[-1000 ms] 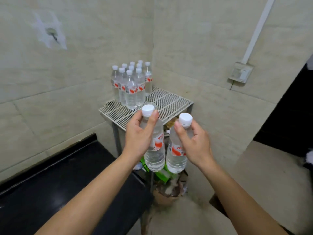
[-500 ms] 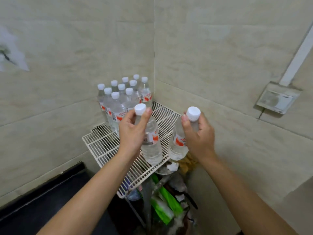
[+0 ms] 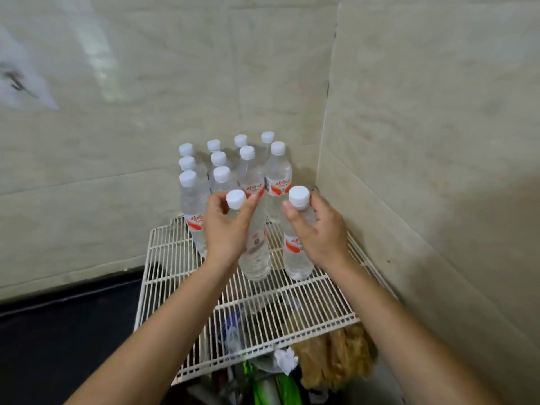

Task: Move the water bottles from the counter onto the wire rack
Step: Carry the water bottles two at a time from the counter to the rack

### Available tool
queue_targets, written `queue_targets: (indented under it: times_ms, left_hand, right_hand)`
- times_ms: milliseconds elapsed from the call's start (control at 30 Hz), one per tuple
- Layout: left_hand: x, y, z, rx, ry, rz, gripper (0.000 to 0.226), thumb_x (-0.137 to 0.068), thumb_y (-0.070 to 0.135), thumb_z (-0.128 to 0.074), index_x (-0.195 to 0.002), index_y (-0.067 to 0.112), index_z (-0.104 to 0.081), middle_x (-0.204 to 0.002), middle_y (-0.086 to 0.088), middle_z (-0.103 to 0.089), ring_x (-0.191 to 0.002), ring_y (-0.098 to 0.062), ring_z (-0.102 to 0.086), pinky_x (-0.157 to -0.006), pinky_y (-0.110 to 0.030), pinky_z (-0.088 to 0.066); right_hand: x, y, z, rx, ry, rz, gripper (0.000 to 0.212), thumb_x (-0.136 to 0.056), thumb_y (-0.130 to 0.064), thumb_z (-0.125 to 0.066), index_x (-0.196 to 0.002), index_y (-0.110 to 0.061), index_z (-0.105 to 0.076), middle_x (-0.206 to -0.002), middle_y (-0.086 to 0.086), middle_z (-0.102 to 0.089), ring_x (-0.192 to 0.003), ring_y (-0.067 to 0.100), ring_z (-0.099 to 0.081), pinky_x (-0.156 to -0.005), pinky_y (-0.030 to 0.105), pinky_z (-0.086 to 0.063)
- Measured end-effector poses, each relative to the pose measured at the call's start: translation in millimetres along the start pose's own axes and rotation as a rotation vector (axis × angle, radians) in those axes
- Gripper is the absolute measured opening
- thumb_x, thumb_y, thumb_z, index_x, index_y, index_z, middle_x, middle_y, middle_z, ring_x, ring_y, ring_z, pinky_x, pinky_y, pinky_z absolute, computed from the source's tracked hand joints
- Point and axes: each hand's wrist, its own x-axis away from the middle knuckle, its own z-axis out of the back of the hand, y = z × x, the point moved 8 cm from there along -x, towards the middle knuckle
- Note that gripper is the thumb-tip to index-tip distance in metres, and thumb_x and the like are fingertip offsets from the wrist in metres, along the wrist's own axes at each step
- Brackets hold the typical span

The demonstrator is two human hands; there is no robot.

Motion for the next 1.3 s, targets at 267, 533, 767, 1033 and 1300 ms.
queue_targets:
  times_ms: [267, 533, 767, 1033, 1300]
  left_hand:
    - [0.3, 16.8, -13.4, -0.31, -0.348, -0.174, 0.045, -0.094, 0.057, -0.051, -0.131, 0.032, -0.058, -0.124, 0.017, -0.064, -0.115, 0.0, -0.06, -0.098, -0.035, -0.053]
    - [-17.5, 34.3, -10.2, -0.366, -0.528, -0.189, 0.034, -0.088, 0.041, -0.072, -0.117, 0.023, -0.07, -0.109, 0.004, -0.076, -0.102, -0.012, -0.071, -0.085, -0.031, -0.057]
    - [-46.1, 51.3, -41.1, -0.435, -0.39, -0.253, 0.038, -0.073, 0.042, -0.085, -0.099, 0.02, -0.067, -0.09, 0.001, -0.076, -0.079, -0.019, -0.071, -0.074, -0.043, -0.06]
    - [-79.3, 69.1, -50.0, -0.672, -0.259, -0.411, 0.041, -0.081, 0.038, -0.081, -0.116, 0.017, -0.075, -0.104, -0.003, -0.077, -0.088, -0.014, -0.068, -0.083, -0.035, -0.057]
    - [-97.5, 54.5, -41.6, -0.802, -0.292, -0.49, 0.038, -0.081, 0.045, -0.078, -0.111, 0.021, -0.077, -0.101, -0.003, -0.078, -0.092, -0.017, -0.07, -0.078, -0.036, -0.055]
  right_hand:
    - [-20.0, 16.2, -6.3, -0.071, -0.099, 0.037, 0.028, -0.09, -0.056, -0.063, -0.103, -0.031, -0.062, -0.099, -0.012, -0.062, -0.09, -0.001, -0.059, -0.077, 0.02, -0.046]
    - [-19.7, -2.3, 7.8, 0.091, -0.241, 0.106, 0.048, -0.098, -0.059, -0.046, -0.134, -0.029, -0.057, -0.122, -0.009, -0.061, -0.109, 0.006, -0.056, -0.09, 0.03, -0.047]
    - [-21.7, 7.1, 16.6, 0.089, -0.17, 0.076, 0.033, -0.102, -0.051, -0.044, -0.124, -0.031, -0.059, -0.112, -0.011, -0.063, -0.104, 0.009, -0.059, -0.081, 0.027, -0.045]
    - [-28.1, 8.5, 11.2, 0.113, -0.092, 0.027, 0.036, -0.104, -0.044, -0.043, -0.125, -0.02, -0.059, -0.113, -0.004, -0.063, -0.102, 0.014, -0.059, -0.082, 0.033, -0.047]
    - [-70.6, 6.2, -9.4, 0.131, -0.152, 0.058, 0.033, -0.106, -0.037, -0.044, -0.129, -0.017, -0.056, -0.112, -0.01, -0.053, -0.102, 0.008, -0.05, -0.079, 0.027, -0.035]
